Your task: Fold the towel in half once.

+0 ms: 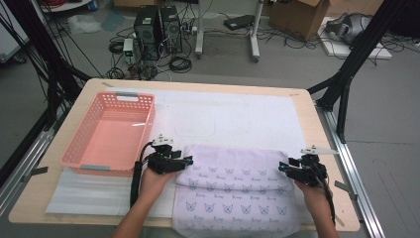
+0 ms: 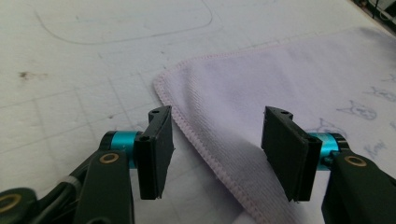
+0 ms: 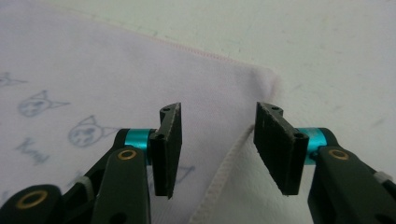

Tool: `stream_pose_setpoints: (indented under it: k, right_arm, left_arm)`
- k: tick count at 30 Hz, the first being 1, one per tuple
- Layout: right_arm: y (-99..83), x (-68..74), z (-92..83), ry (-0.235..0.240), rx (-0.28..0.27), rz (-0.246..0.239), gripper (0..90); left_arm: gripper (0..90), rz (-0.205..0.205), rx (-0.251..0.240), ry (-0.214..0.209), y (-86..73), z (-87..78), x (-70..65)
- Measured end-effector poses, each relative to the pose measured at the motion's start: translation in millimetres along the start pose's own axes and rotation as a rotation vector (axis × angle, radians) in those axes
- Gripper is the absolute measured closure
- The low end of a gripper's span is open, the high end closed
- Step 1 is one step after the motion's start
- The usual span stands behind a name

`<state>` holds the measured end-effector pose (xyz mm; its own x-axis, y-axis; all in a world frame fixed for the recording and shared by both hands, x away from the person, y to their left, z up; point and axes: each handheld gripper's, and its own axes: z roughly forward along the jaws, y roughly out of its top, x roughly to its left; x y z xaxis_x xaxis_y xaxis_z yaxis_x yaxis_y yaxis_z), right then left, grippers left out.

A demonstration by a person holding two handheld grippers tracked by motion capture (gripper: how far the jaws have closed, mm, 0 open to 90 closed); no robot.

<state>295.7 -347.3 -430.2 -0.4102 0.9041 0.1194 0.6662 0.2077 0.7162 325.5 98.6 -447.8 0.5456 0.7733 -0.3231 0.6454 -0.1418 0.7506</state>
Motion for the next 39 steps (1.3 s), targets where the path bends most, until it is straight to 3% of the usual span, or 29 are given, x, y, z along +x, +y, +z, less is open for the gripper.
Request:
stream_pose_setpoints:
  k: [2, 3, 5, 6, 8, 13, 17, 23, 30, 33, 36, 38, 39]
  right_arm:
    - [1.4, 0.3, 6.5, 0.001, 0.026, -0.006, 61.8]
    - [1.4, -0.1, 7.8, 0.009, 0.031, -0.014, 71.5]
    - [0.7, -0.9, 6.5, 0.024, 0.023, -0.030, 83.5]
    - [0.2, -1.0, 5.5, 0.030, 0.019, -0.028, 86.8]
    - [-1.3, -1.7, 0.5, 0.022, -0.004, -0.037, 87.4]
    - [-5.9, -3.7, -20.8, 0.035, -0.077, -0.017, 87.8]
    - [-9.8, -0.9, -40.3, 0.058, -0.123, -0.024, 87.9]
    - [-20.8, 10.2, -64.1, 0.086, -0.155, -0.065, 88.2]
    - [-28.4, 13.3, -85.3, 0.097, -0.182, -0.067, 88.8]
    - [-31.4, 15.4, -88.4, 0.101, -0.159, -0.072, 89.5]
    - [-36.5, 17.7, -83.7, 0.084, -0.068, -0.083, 89.6]
    - [-41.8, 17.6, -77.6, 0.063, -0.027, -0.101, 89.1]
    - [-43.4, 17.0, -75.1, 0.056, -0.025, -0.098, 83.5]
  left_arm:
    - [47.6, 0.008, 0.003, 0.011, -0.9, 3.0, -1.4]
    - [51.2, 0.001, 0.005, 0.014, -0.5, 3.1, -2.1]
    - [68.8, 0.018, 0.008, 0.024, -1.0, 3.8, -3.9]
    - [79.0, 0.050, 0.010, 0.050, -1.6, 3.6, -6.2]
    - [85.8, 0.052, -0.012, 0.049, -1.5, 0.9, -7.9]
    - [86.4, 0.071, -0.088, 0.024, -0.1, -18.0, -13.1]
    - [86.3, 0.085, -0.131, -0.023, -2.9, -34.3, -18.4]
    - [85.0, 0.105, -0.159, -0.063, -15.5, -56.4, -26.0]
    - [85.8, 0.105, -0.213, -0.074, -28.0, -82.3, -25.5]
    - [85.7, 0.096, -0.184, -0.079, -35.1, -83.5, -24.7]
    - [84.4, 0.077, -0.104, -0.089, -45.0, -76.3, -21.9]
    - [77.6, 0.061, -0.061, -0.105, -48.9, -70.5, -19.7]
    - [68.1, 0.059, -0.054, -0.101, -49.2, -67.6, -19.6]
